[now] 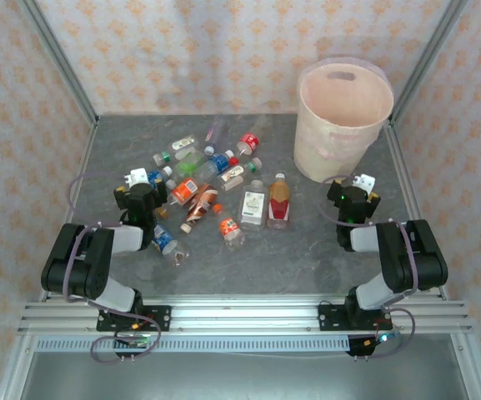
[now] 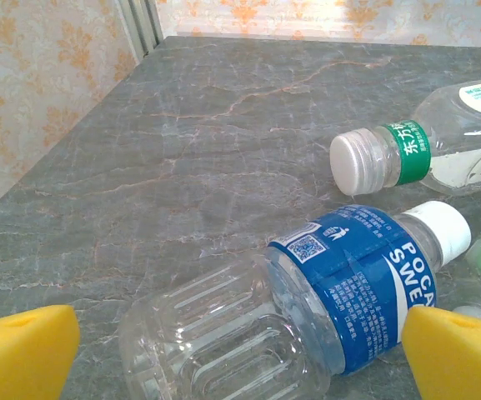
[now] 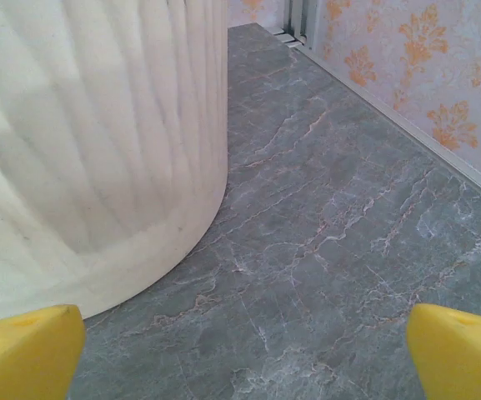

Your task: Put the plastic bottles in the bin

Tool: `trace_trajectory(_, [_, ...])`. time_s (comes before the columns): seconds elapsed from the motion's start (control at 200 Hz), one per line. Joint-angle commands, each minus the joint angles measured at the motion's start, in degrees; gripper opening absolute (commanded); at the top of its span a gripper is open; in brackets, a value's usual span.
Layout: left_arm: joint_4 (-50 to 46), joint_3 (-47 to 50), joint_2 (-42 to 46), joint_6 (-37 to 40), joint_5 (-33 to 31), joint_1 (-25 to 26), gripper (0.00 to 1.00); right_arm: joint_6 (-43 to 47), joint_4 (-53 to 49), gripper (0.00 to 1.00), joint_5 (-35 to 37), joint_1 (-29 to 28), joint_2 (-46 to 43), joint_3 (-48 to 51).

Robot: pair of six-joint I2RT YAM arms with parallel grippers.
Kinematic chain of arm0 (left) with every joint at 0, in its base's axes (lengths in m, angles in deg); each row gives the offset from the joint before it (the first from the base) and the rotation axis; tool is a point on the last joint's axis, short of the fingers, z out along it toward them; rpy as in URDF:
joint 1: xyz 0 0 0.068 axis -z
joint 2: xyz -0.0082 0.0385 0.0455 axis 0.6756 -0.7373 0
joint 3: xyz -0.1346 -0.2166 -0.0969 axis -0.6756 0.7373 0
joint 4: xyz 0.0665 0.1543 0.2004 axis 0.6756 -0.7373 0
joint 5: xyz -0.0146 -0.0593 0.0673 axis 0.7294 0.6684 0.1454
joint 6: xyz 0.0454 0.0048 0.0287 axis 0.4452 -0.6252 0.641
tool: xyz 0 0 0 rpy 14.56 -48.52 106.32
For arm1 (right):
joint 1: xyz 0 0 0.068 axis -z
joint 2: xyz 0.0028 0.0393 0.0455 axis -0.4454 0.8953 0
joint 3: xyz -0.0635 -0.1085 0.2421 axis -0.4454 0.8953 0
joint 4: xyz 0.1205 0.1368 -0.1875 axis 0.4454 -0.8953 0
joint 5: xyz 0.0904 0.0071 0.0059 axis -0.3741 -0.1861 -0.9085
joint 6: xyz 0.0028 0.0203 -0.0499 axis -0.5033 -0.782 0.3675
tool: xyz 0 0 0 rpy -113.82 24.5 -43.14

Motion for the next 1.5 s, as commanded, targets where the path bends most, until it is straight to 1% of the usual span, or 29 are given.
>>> trace_trajectory(0.0, [1.89,0.65,0.35,-0.73,-1.81,0.31,1.0,0.52,1.09,0.99,1.48,-0.08,0.23,-0.81])
trace_trajectory(0.941, [1.97,0.76,0.35,-0.74,-1.79,0.36,1.0,0.21,1.01,0.99,0.54,0.58,0.05,-0.64])
trace_trajectory(1.056, [1.43,0.71,0.97,-0.79,-1.79,0.36,1.0,0.05,2.51,0.99,0.6,0.52,-0.41,0.23])
trace_trajectory(1.121, [0.53,0.68,2.18,-0.46,-0.7,0.28,1.0,0.29,2.5,0.99,0.14,0.54,-2.58,1.04])
trace_trajectory(1.181, [0.38,0.74,2.49,-0.25,-0.26,0.27,1.0,0.23,-0.08,0.99,0.18,0.54,-6.21,1.39])
trace_trajectory(1.226, [-0.27,0.4,2.88,0.17,0.0,0.35,1.0,0.25,-3.81,0.99,-0.15,0.54,-9.65,1.1])
trace_trajectory(1.331, [-12.59,-4.0,8.46,-0.57,-1.54,0.35,1.0,-0.05,-13.55,0.99,-2.56,0.54,-17.19,-0.7])
trace_trajectory(1.421, [-16.85,-5.24,13.56,-1.39,-1.95,0.35,1.0,-2.98,-20.86,0.99,-3.67,0.54,-21.85,-2.63])
trace_trajectory(1.496, [-22.97,-7.33,16.73,-4.96,-2.94,0.35,1.0,-6.4,-26.47,0.99,-7.93,0.53,-24.19,-4.26])
